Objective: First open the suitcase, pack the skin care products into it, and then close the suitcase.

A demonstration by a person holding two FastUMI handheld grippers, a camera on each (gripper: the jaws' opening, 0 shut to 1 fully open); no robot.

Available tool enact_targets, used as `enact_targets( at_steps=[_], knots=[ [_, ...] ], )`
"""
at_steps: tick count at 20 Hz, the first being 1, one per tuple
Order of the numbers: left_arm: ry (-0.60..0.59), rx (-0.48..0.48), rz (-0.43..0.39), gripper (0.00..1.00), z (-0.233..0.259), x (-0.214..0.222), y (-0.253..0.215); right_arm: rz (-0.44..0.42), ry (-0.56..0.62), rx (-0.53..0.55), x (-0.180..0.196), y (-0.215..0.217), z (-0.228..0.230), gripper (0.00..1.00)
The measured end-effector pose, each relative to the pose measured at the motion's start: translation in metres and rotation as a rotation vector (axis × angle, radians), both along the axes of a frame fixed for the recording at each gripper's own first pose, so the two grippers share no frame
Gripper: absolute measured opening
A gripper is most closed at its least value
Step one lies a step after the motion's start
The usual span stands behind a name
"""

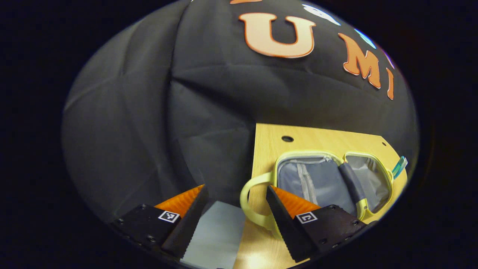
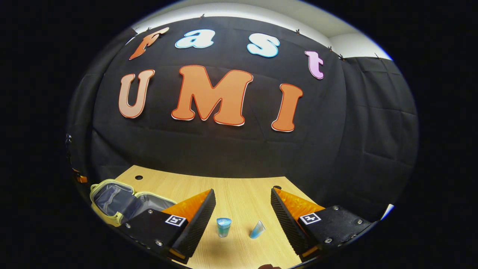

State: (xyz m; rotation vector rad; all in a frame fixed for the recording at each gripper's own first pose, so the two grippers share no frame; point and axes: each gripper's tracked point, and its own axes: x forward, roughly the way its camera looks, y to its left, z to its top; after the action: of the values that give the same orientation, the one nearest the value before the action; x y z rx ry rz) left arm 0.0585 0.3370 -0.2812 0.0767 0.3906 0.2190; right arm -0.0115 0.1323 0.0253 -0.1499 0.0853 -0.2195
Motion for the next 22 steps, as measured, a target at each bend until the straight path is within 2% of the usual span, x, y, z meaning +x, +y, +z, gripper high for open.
enact_targets(
  at_steps=[4, 8, 11, 13, 15, 18, 22],
  knots=[
    [-0.156, 0.082, 0.014, 0.97, 0.072, -0.007, -0.067, 0.053, 0.010, 0.015, 0.008, -0.013, -0.012, 0.94],
    [-0.352, 0.144, 0.000, 0.97, 0.145, -0.004, -0.162, 0.102, 0.001, 0.032, 0.015, -0.033, -0.015, 0.94],
    [-0.431, 0.167, -0.060, 0.96, 0.175, 0.008, -0.242, 0.122, -0.013, 0.041, 0.016, -0.054, -0.017, 0.94],
    [-0.462, 0.110, -0.134, 0.96, 0.183, 0.007, -0.303, 0.131, -0.004, 0.051, 0.016, -0.068, -0.026, 0.94],
    [-0.481, 0.055, -0.175, 0.96, 0.182, 0.011, -0.351, 0.140, 0.008, 0.064, 0.015, -0.081, -0.036, 0.94],
    [-0.506, 0.007, -0.252, 0.96, 0.165, 0.022, -0.431, 0.153, 0.027, 0.079, 0.016, -0.097, -0.049, 0.94],
    [-0.412, 0.012, -0.333, 0.97, 0.109, 0.031, -0.515, 0.170, 0.065, 0.077, 0.018, -0.116, -0.074, 0.95]
  ],
)
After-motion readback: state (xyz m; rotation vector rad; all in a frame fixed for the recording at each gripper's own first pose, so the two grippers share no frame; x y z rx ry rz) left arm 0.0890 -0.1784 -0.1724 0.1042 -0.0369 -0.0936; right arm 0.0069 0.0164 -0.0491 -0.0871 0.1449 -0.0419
